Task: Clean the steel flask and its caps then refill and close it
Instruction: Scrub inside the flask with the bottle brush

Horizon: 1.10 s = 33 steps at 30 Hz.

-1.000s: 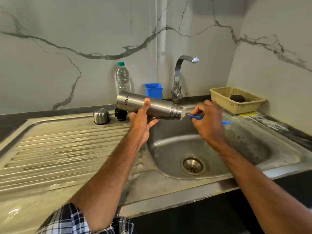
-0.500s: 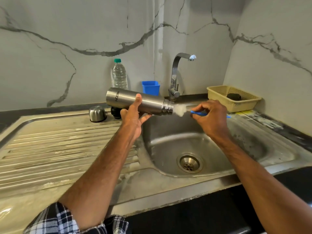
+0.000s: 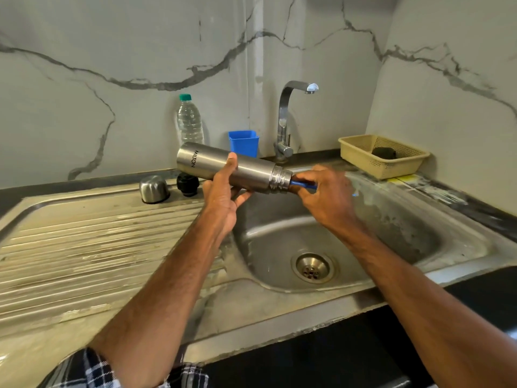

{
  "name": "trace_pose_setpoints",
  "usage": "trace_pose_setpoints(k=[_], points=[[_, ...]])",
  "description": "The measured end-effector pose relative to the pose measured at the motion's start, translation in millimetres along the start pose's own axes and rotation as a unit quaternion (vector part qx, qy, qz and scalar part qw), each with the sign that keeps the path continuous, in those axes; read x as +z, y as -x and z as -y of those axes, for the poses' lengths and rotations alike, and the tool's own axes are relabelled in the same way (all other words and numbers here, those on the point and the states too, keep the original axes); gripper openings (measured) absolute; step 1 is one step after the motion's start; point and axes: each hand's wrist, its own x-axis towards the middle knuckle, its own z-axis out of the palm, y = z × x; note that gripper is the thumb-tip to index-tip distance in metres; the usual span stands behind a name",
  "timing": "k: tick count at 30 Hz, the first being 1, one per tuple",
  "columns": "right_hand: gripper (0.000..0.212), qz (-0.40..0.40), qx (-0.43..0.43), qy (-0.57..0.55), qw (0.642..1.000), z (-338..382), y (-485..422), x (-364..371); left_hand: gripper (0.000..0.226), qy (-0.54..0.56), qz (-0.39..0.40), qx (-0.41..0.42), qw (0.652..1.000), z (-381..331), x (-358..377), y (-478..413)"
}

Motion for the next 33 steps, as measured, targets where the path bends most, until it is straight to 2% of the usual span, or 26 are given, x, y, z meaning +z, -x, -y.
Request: trace_pose_setpoints(k=[5, 7, 11, 16, 20, 23, 26, 33], points=[[0.018, 0.044, -0.001, -0.001, 0.999, 1.8, -1.0, -3.2, 0.060, -0.003, -0.034, 0.014, 0.999, -2.4, 0.9, -3.4], [0.028, 0.058, 0.005, -0.005, 0.998, -0.2, -1.1, -6.2, 0.062, -0.004, -0.038, 0.019, 0.999, -7.4, -1.3, -7.1], [0.036, 0.074, 0.047, -0.049, 0.995, -10.8, -1.3, -11.6, 0.068, 0.014, -0.055, 0.029, 0.998, -21.2, -17.0, -16.1], [0.041, 0.148, 0.078, -0.108, 0.980, -6.2, 0.1, -10.7, 0.066, 0.006, -0.052, 0.043, 0.998, -33.9, -26.5, -17.1], [0.046, 0.176, 0.095, -0.211, 0.957, -15.7, 2.0, -16.6, 0.069, -0.009, -0.034, 0.061, 0.997, -38.3, -22.3, -14.8], [0.045, 0.195, 0.112, -0.235, 0.946, -19.4, 2.0, -18.3, 0.071, -0.018, -0.027, 0.064, 0.997, -37.1, -22.6, -13.4], [0.040, 0.183, 0.097, -0.247, 0.947, -19.0, 2.0, -17.8, 0.072, -0.020, -0.033, 0.070, 0.997, -40.7, -24.8, -15.0], [0.024, 0.066, 0.063, -0.202, 0.975, -13.6, 1.9, -17.7, 0.072, -0.005, -0.036, 0.088, 0.996, -52.9, -21.1, -16.8]])
